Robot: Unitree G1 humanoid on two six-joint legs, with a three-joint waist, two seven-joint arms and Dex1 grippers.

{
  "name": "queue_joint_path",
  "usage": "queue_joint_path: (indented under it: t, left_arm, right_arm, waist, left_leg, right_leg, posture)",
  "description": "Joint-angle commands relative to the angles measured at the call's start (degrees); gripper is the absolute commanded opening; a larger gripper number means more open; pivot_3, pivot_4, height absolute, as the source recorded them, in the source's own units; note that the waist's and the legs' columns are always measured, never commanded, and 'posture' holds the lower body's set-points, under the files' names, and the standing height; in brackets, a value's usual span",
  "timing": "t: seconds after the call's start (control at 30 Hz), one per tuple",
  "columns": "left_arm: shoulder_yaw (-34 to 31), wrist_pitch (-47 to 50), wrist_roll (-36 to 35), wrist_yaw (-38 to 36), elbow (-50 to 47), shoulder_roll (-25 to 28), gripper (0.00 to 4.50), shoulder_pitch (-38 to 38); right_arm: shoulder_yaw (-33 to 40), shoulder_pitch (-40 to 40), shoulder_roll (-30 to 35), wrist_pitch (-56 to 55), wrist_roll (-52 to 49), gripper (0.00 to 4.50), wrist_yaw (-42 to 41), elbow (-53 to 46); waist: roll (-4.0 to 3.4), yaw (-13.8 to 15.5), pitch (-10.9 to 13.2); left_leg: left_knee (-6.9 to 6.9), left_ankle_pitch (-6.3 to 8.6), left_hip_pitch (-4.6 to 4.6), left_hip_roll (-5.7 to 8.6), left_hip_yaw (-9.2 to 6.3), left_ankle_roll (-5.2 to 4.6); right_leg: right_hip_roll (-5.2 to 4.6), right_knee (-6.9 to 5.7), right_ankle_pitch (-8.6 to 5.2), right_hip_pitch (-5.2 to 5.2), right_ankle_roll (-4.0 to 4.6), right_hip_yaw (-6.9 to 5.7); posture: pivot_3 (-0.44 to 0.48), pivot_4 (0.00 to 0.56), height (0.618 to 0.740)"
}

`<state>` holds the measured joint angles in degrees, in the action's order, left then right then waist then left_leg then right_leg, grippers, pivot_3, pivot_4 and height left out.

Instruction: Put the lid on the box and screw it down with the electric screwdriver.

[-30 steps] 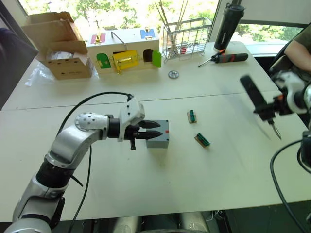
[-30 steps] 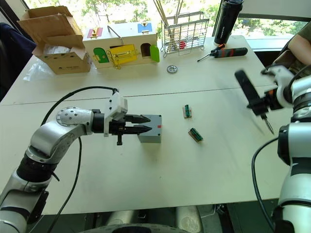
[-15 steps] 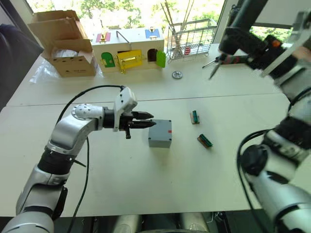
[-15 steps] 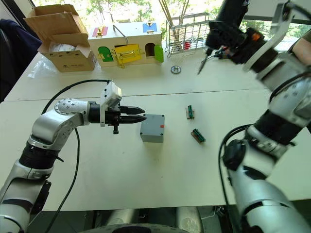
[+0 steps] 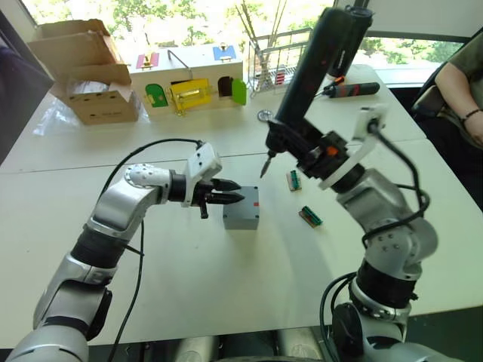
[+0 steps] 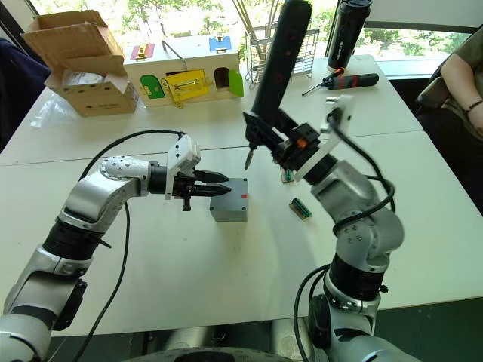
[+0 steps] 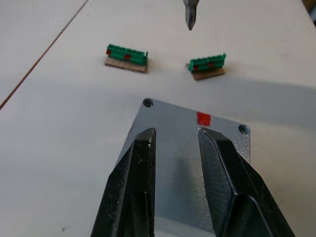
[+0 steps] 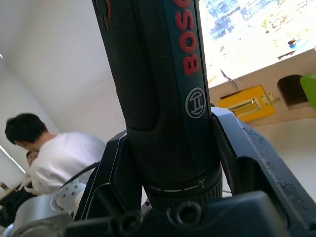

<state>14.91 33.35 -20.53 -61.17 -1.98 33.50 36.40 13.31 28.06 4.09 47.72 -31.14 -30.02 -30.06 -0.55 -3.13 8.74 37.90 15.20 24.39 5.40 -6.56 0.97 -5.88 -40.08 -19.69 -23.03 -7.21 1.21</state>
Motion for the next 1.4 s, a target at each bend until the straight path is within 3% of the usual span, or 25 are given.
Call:
queue_joint_path:
  t: [0.03, 0.43, 1.4]
  left_arm:
    - [1.09, -3.46, 2.91, -0.77, 1.15, 0.54, 1.34, -1.07]
    - [0.84, -3.70, 4.14, -1.07, 0.74, 0.12, 1.34, -1.56]
    - [0.75, -1.87, 3.96, -0.29, -1.31, -0.83, 1.34, -1.87]
  right_arm:
    - [-3.59, -0.53, 0.28, -7.62, 1.27, 1.77, -0.16, 0.81]
    - [-8.05, -1.69, 3.21, -16.91, 2.98, 1.77, 0.41, 8.93]
    - [-11.99, -3.71, 6.22, -23.61, 4.91, 1.77, 0.63, 16.23]
  waist:
    - [0.01, -0.07, 0.00]
    - [0.03, 0.44, -0.02]
    - [0.07, 0.57, -0.04]
  left_leg:
    - [0.00, 0.00, 0.00, 0.00, 0.00, 0.00]
    - [0.03, 0.00, 0.00, 0.01, -0.03, 0.00]
    - [0.06, 0.00, -0.09, 0.01, -0.06, 0.00]
  right_leg:
    - [0.00, -0.01, 0.00, 0.00, 0.00, 0.00]
    - [0.00, 0.03, 0.00, 0.05, 0.00, 0.00]
    - [0.02, 0.05, 0.00, 0.19, 0.00, 0.00]
  posture:
    - [0.000, 0.150, 0.740]
    - [0.000, 0.150, 0.740]
    - [0.000, 0.150, 0.740]
